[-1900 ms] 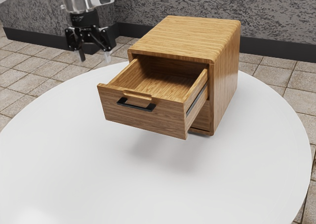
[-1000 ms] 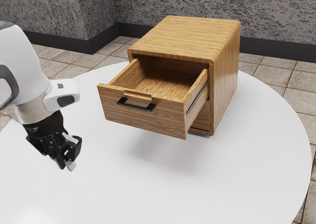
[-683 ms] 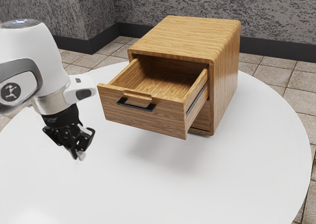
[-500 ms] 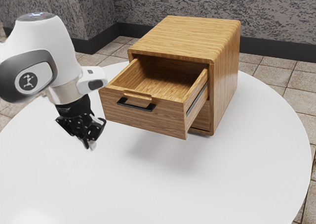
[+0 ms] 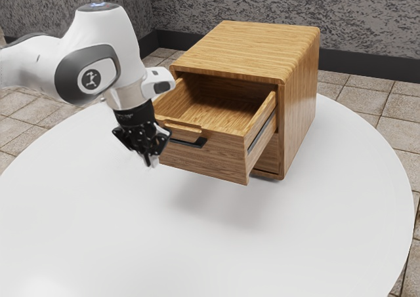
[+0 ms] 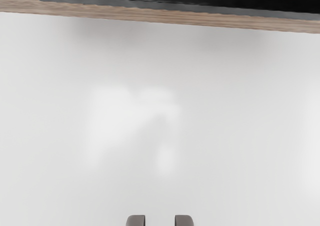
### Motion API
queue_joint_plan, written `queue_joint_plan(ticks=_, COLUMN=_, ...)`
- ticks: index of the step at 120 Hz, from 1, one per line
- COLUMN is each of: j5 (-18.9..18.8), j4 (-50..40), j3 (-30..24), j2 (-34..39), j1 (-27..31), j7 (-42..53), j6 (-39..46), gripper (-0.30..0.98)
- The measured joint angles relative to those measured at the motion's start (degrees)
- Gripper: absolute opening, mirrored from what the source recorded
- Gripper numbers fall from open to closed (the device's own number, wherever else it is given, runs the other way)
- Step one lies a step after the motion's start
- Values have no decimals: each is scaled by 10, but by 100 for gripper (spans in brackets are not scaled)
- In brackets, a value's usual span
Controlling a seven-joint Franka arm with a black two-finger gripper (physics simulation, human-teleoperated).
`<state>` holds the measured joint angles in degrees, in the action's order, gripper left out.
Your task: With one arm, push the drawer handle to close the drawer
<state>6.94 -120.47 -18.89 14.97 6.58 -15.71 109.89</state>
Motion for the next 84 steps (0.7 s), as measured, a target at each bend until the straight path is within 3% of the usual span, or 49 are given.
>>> queue_joint_plan(ticks=84, j5=-102, j4=208, j3=0, j2=-224, j1=0, j7=-2, j6=57, gripper=-2)
